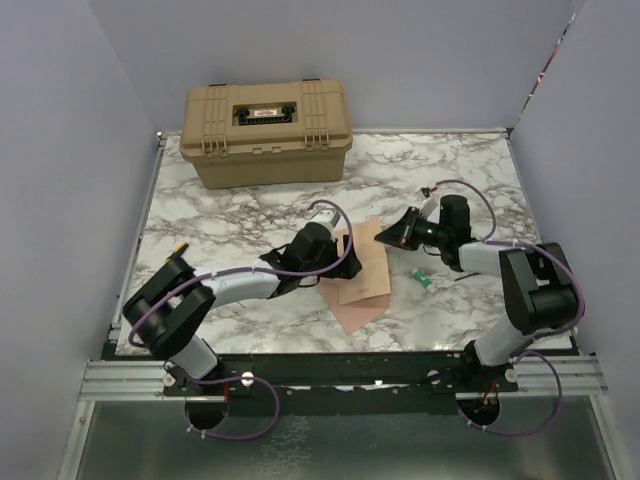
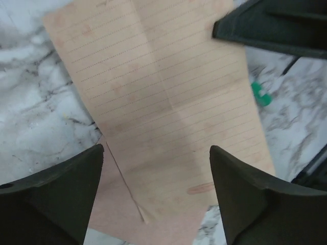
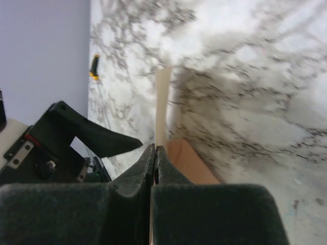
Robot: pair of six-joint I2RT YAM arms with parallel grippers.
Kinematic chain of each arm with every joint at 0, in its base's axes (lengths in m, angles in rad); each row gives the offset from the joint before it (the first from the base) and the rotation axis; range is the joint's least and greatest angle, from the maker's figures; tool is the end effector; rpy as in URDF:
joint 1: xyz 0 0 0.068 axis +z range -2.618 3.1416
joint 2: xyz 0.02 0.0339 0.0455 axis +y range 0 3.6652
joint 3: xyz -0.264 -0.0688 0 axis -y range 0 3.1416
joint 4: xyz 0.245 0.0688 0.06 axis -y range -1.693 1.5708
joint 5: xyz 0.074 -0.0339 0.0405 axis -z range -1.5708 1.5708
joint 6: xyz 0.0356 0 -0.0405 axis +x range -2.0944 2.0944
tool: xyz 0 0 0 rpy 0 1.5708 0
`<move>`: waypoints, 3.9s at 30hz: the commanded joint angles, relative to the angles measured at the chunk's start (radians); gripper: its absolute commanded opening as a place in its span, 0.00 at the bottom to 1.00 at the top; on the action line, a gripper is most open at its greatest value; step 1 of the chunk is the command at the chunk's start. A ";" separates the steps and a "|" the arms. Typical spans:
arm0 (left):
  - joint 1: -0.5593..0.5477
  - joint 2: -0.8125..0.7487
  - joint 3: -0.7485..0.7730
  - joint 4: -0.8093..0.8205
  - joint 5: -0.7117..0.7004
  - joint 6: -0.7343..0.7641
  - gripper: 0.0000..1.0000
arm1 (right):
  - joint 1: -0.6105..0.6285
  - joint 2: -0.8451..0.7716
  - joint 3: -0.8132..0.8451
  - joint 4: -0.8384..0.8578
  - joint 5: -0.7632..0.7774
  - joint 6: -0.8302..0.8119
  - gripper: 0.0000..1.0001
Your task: Place the letter into the envelope and seal it
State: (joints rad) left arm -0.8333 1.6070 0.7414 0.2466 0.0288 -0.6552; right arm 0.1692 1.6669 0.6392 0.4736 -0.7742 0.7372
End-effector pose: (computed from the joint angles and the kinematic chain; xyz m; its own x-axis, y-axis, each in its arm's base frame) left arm 0.2166 -0.2400 0.1661 -0.7698 -0.0585 -0.6356 0.3614 0.7809 -0.5095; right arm 0.2993 0.0764 0.1452 -0.8589 0.3409 -0.3823 -0.1744 0.5072 0.8440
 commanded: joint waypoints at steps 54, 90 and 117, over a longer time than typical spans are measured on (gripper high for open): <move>0.369 -0.327 0.394 0.251 0.703 -0.325 0.80 | 0.006 -0.672 0.365 0.103 0.122 0.392 0.00; 0.364 -0.251 0.315 0.474 0.757 -0.393 0.00 | 0.006 -0.721 0.463 -0.366 -0.401 -0.341 0.53; 0.365 -0.330 0.218 0.359 1.058 -0.072 0.00 | 0.013 -0.617 0.563 -0.862 -0.398 -0.707 0.82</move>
State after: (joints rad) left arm -0.4702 1.3281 0.9802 0.6060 0.9237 -0.7956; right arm 0.1711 1.0164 1.1786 -0.2607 -1.0321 0.1699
